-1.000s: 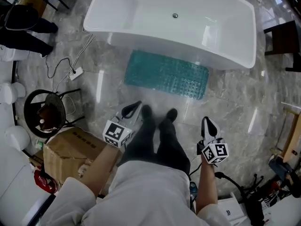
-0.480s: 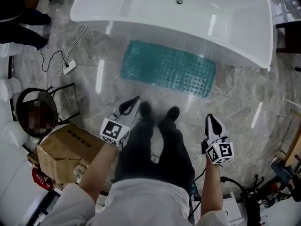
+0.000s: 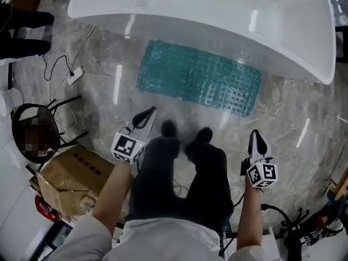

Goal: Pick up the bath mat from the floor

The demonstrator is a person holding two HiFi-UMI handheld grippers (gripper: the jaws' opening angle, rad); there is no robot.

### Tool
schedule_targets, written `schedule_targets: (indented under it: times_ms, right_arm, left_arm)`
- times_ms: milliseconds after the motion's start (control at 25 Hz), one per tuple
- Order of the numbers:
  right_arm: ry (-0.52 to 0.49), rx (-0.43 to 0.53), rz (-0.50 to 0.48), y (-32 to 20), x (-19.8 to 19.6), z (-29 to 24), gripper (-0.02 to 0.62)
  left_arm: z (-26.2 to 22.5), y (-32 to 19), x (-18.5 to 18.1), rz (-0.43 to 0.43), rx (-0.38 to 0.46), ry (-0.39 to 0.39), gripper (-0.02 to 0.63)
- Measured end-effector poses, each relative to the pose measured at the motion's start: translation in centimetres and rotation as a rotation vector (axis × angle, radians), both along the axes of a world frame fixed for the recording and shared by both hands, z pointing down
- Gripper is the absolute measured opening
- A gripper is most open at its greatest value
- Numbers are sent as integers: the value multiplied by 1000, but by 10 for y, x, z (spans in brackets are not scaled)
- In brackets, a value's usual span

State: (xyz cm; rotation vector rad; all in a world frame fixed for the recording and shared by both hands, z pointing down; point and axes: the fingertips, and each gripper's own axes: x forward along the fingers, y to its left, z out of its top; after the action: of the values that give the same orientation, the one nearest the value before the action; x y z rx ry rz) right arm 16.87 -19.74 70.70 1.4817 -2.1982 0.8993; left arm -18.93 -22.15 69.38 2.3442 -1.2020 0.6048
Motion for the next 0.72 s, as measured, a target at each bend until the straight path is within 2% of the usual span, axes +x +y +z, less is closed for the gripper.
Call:
schedule_targets:
  times_ms: [200,320,480,720]
  right_arm:
    - [41,3,-122,-19,6,80,18]
    - [60,18,-177,-33,13,124,18]
    - [69,55,-200,-51,18,178,18]
    - [55,76,-189,-71,29,282,18]
  left_arm:
    - [78,-29,-20,31,4,-6,0]
    - [125,-38,-24,80,23,-50,0]
    - [181,-54,-40,77,52,-73,0]
    - [281,-82,-65,28,68,-53,0]
